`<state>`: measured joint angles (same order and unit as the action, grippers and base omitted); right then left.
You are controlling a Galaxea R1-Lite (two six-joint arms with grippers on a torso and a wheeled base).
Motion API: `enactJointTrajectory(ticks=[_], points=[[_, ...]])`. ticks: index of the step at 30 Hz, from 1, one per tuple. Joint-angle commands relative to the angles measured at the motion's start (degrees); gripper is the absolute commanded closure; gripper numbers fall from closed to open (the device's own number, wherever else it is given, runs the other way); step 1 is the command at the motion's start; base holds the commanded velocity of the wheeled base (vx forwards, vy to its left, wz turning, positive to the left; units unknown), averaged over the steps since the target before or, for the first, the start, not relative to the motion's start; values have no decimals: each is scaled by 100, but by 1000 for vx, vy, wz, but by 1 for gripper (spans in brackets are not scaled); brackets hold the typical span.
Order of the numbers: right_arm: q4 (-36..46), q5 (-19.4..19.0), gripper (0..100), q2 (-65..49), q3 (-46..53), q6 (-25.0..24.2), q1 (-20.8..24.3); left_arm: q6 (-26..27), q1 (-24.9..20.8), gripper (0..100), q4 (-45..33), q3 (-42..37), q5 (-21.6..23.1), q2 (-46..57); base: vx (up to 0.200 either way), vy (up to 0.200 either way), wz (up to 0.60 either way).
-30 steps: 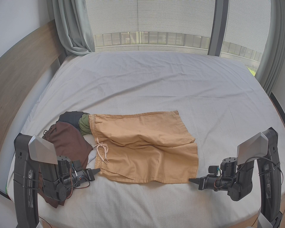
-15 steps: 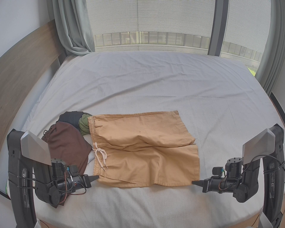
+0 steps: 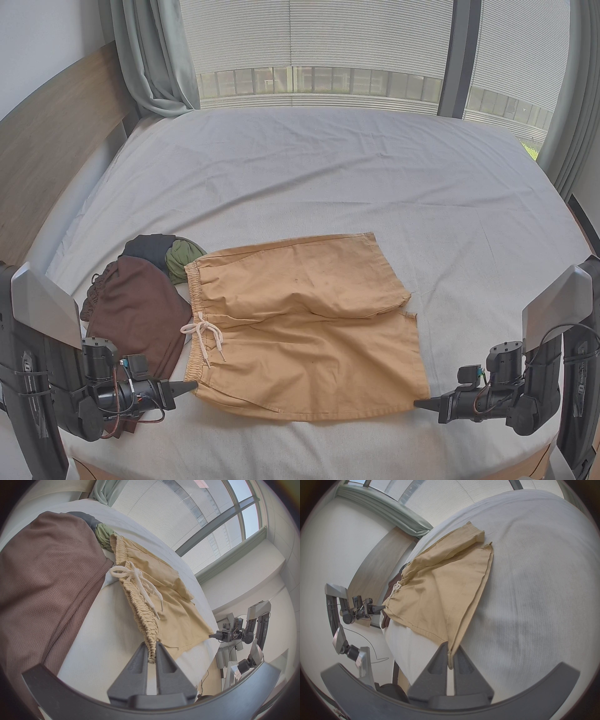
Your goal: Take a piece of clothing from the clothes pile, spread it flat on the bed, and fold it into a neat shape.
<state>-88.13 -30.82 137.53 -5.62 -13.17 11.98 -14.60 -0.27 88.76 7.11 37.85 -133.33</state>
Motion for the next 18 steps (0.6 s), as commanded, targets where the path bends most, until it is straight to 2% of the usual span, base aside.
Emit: enactJointTrajectory(ticks=[1,2,8,18], points=[[-3,-3,100,19,140,69,-21,10,106,100,1,-87,38,53,0,0,0],[-3,-56,100,72,263,262,-29,107,247,100,1,-236,82,-9,0,0,0],[-3,-170,100,230,351,306,-38,696,370,100,-8,-544,319,-273,0,0,0],[-3,-179,100,230,536,631,-73,986,528,100,-8,-711,460,-571,0,0,0]])
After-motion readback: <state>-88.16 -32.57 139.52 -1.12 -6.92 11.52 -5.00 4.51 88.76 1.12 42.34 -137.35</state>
